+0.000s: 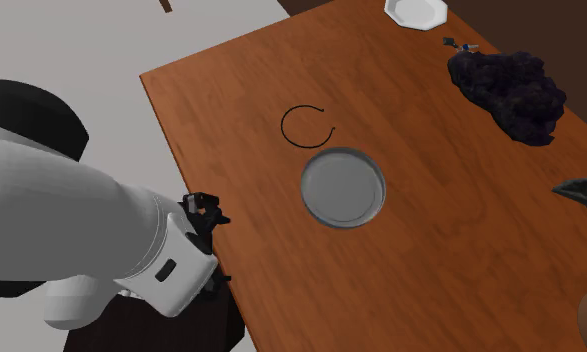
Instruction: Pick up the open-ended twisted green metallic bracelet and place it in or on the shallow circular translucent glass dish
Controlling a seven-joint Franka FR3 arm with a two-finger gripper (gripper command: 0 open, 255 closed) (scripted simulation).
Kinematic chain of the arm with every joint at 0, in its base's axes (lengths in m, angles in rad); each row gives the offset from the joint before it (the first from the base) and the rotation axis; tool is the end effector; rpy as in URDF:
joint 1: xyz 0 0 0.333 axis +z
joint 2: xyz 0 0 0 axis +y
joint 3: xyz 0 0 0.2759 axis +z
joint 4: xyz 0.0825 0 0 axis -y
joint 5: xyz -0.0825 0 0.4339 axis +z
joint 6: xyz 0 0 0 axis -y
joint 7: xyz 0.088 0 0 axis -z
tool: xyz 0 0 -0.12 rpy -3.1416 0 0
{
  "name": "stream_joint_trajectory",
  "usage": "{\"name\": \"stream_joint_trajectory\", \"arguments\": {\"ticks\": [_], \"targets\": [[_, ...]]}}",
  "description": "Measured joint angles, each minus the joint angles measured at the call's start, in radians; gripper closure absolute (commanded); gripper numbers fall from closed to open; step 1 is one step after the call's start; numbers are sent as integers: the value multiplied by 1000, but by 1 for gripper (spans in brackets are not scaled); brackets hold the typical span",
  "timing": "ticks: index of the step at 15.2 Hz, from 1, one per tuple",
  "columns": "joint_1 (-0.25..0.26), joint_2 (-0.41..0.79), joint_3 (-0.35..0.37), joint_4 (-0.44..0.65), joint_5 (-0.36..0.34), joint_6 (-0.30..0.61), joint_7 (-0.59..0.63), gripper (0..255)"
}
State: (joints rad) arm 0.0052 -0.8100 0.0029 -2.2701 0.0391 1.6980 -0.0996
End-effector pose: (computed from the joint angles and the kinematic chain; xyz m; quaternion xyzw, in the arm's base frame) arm 0.3929 0.0076 0.6171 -0.9914 -0.0530 -0.1194 0.0130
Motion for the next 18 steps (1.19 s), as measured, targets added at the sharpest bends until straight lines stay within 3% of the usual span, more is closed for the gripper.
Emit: {"name": "stream_joint_trajectory", "arguments": {"ticks": [2, 10, 18], "targets": [[0, 11, 13, 6, 5, 1, 17, 0], [-7, 188, 199, 103, 66, 14, 292, 0], [-27, 474, 382, 325, 61, 4, 597, 0]]}}
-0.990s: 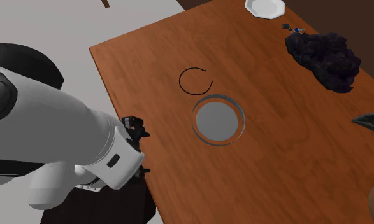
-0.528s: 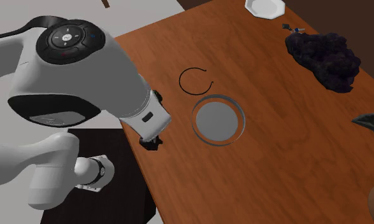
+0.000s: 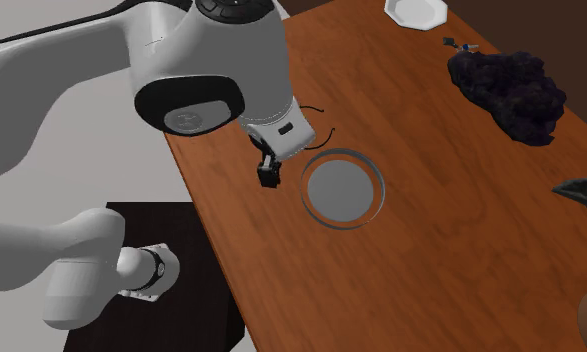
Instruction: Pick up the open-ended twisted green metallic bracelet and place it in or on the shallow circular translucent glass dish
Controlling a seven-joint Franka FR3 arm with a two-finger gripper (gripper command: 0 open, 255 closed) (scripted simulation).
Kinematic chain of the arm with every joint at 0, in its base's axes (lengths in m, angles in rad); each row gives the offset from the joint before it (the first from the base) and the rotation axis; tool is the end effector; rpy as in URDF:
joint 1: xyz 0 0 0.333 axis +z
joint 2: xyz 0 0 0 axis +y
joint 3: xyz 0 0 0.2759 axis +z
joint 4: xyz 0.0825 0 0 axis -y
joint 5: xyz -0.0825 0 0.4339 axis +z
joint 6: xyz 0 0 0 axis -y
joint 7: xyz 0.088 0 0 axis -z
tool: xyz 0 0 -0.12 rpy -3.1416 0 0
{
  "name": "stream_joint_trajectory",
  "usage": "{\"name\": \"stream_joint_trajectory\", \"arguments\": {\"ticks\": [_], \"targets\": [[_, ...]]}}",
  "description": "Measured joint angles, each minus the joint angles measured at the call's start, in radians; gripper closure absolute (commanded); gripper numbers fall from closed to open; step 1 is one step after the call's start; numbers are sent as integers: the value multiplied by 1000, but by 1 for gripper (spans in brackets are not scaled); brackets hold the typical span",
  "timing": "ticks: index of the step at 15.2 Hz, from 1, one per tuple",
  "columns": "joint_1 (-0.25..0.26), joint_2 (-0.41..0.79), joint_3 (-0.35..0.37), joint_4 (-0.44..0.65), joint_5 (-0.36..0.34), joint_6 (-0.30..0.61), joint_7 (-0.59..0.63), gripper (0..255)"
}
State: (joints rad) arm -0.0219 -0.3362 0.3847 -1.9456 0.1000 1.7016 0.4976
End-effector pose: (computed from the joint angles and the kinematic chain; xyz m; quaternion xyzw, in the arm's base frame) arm 0.4838 0.2145 0.5604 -0.9961 0.0797 -0.0368 0.0030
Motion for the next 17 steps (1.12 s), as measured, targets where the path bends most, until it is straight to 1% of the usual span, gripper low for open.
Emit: {"name": "stream_joint_trajectory", "arguments": {"ticks": [2, 6, 7, 9, 14, 17], "targets": [[0, 73, 41, 48, -13, 3, 79, 0], [8, 254, 109, 211, -69, -32, 237, 0], [13, 280, 118, 225, -77, -27, 262, 0], [17, 300, 124, 221, -84, -9, 281, 0], [19, 304, 127, 159, -85, 55, 288, 0], [19, 305, 127, 150, -85, 65, 288, 0]]}}
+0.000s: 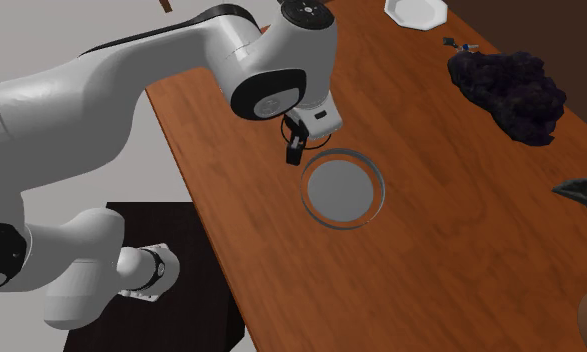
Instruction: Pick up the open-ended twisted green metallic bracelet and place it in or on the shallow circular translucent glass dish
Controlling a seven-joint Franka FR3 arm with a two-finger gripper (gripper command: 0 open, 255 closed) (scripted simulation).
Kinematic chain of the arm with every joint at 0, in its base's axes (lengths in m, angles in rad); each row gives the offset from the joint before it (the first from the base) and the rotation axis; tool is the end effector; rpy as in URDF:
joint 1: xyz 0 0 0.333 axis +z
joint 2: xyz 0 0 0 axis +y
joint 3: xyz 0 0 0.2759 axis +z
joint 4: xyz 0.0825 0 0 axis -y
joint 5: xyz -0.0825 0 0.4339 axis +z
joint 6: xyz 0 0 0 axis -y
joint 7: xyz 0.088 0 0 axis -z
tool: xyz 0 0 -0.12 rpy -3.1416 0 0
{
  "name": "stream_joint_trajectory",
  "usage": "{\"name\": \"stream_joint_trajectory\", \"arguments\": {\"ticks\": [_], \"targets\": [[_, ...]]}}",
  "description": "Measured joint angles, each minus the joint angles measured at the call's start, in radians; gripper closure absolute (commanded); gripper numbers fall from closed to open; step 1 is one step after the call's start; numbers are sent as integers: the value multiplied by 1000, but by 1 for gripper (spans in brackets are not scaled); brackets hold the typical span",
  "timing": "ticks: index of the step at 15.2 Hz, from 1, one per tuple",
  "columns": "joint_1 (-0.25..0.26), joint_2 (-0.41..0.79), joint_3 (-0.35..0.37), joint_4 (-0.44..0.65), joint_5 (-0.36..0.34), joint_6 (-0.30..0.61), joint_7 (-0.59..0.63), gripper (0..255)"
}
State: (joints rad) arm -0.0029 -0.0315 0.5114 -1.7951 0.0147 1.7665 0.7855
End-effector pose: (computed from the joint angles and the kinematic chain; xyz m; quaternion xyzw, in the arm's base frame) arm 0.5261 0.2975 0.4870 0.9902 -0.1396 -0.0001 0.0007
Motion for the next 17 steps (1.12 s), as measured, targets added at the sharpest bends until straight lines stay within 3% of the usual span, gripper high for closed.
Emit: {"name": "stream_joint_trajectory", "arguments": {"ticks": [4, 5, 17], "targets": [[0, 0, 0, -2, 0, 1, 0, 0], [0, 0, 0, -2, 0, 1, 0, 255], [0, -1, -1, 17, -1, -15, 0, 255]]}}
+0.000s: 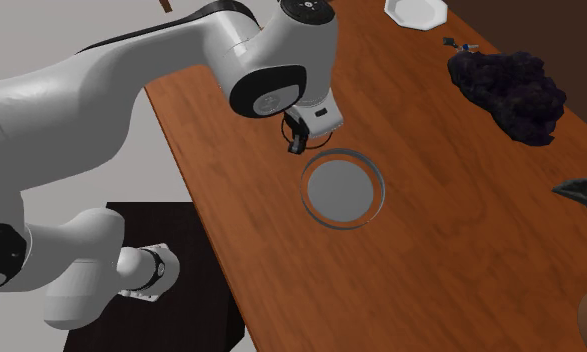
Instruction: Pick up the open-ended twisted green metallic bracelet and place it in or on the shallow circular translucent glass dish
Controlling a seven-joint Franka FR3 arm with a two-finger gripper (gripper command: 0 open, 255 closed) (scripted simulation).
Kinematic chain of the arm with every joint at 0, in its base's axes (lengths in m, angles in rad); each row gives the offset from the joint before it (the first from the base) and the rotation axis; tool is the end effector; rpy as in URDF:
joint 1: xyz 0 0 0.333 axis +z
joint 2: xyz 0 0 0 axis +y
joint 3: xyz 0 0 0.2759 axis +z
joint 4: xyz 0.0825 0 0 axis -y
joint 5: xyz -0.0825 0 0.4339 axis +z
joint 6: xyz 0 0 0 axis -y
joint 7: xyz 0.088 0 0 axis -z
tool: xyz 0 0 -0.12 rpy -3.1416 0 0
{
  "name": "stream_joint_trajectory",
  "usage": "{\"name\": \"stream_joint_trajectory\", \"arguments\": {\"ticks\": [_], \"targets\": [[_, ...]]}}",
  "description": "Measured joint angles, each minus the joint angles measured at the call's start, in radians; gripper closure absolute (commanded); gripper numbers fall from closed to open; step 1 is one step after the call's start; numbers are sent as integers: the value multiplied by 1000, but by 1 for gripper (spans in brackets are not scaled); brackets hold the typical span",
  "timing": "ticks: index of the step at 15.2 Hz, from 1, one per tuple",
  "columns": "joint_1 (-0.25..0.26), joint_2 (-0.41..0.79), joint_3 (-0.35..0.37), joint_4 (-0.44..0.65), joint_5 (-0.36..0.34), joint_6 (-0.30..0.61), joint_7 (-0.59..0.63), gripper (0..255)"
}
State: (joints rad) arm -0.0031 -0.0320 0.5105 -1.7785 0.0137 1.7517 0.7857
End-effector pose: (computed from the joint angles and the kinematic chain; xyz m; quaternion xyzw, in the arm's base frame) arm 0.5265 0.2971 0.4947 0.9901 -0.1400 0.0011 0.0005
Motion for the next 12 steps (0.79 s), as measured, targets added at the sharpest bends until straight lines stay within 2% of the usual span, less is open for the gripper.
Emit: {"name": "stream_joint_trajectory", "arguments": {"ticks": [12], "targets": [[4, 28, 5, 188, -13, -165, 11, 255]]}}
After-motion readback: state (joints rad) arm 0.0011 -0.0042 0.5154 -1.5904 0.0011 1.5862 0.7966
